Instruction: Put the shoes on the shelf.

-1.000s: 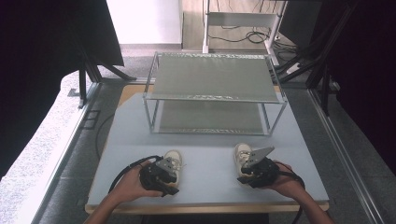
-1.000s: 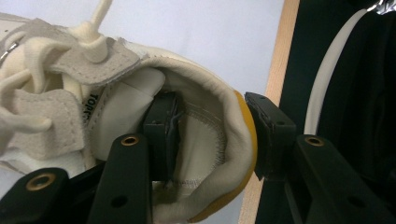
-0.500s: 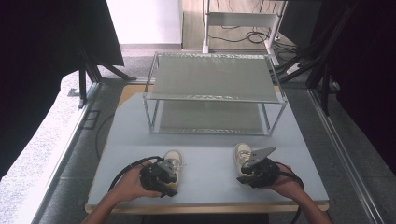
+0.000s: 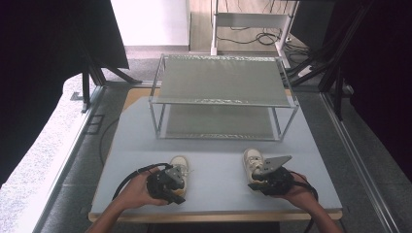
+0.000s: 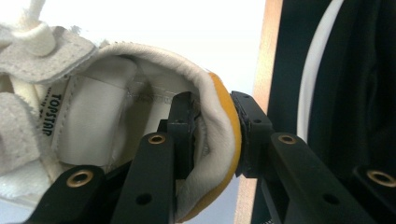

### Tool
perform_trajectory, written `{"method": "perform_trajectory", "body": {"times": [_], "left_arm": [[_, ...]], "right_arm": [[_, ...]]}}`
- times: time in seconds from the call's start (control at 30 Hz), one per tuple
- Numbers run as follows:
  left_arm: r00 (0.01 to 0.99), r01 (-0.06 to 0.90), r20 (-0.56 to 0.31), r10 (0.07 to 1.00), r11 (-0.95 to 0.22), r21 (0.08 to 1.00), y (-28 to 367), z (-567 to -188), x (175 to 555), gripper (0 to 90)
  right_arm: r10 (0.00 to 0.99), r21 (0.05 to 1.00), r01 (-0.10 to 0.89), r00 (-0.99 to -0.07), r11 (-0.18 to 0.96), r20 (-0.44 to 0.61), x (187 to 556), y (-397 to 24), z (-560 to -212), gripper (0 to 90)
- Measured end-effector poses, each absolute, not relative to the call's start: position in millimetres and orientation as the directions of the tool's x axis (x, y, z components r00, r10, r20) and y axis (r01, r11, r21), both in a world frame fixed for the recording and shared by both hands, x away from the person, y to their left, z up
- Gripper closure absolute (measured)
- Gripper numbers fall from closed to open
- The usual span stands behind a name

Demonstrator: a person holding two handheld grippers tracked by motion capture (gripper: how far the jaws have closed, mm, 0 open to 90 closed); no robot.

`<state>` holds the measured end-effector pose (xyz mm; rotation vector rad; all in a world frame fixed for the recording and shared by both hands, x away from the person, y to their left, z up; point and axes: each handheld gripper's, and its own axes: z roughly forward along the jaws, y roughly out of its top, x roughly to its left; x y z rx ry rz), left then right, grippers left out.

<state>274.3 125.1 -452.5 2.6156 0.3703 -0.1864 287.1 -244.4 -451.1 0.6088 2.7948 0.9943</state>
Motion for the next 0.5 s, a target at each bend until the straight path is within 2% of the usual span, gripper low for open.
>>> {"method": "perform_trajectory", "body": {"times": [0.3, 0.5], "left_arm": [[0.955, 0.295, -0.170, 0.242, -0.818, 0.494, 124.7, -443.5, 284.1, 71.0], [0.960, 0.278, -0.142, 0.239, -0.811, 0.515, 110.7, -435.2, 295.5, 71.0]], "right_arm": [[0.398, 0.614, 0.306, -0.917, 0.727, -0.014, 284.8, -242.8, -446.9, 70.5], [0.404, 0.624, 0.299, -0.914, 0.722, -0.029, 289.2, -239.3, -440.9, 70.2]]}}
